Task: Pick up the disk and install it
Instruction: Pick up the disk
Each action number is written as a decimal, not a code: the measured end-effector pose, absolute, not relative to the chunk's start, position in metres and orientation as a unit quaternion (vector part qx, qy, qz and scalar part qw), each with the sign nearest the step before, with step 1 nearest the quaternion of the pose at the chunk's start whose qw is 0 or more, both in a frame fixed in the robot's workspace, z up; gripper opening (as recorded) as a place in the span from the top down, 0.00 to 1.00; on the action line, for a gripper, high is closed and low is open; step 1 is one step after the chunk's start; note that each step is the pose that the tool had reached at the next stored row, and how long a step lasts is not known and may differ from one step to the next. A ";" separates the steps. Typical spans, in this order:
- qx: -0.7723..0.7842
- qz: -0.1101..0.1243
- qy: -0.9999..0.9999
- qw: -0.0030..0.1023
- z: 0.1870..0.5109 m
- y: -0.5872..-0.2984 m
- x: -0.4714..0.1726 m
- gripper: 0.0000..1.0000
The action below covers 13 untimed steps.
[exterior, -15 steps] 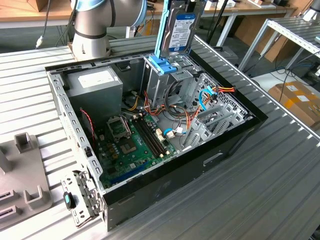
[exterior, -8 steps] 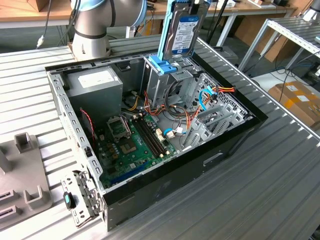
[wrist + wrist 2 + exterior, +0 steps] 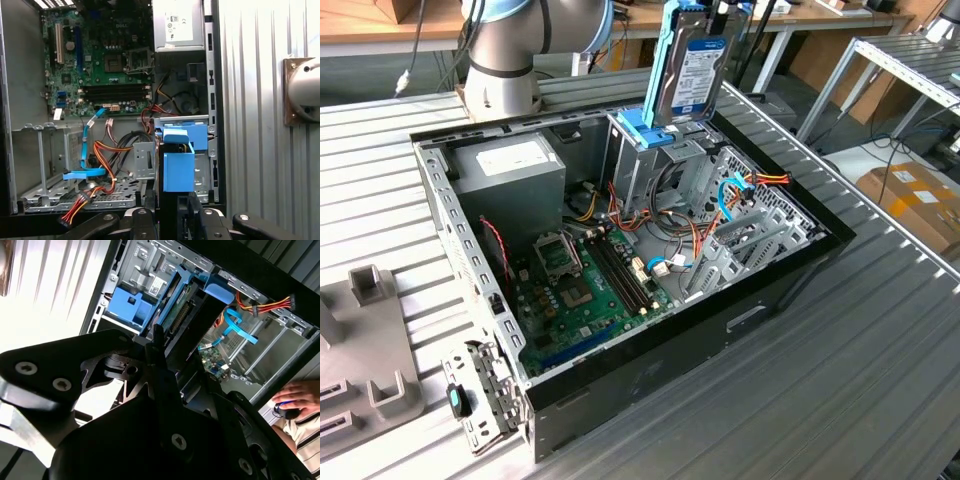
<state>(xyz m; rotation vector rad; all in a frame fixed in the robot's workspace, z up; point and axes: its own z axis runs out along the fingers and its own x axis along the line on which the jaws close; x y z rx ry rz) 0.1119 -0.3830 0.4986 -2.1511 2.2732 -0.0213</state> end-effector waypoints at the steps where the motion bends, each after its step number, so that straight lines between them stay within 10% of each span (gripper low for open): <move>1: -0.687 -0.007 0.726 0.006 0.499 -0.384 0.112 0.65; 13: -0.687 -0.011 0.727 0.002 0.499 -0.404 0.113 0.65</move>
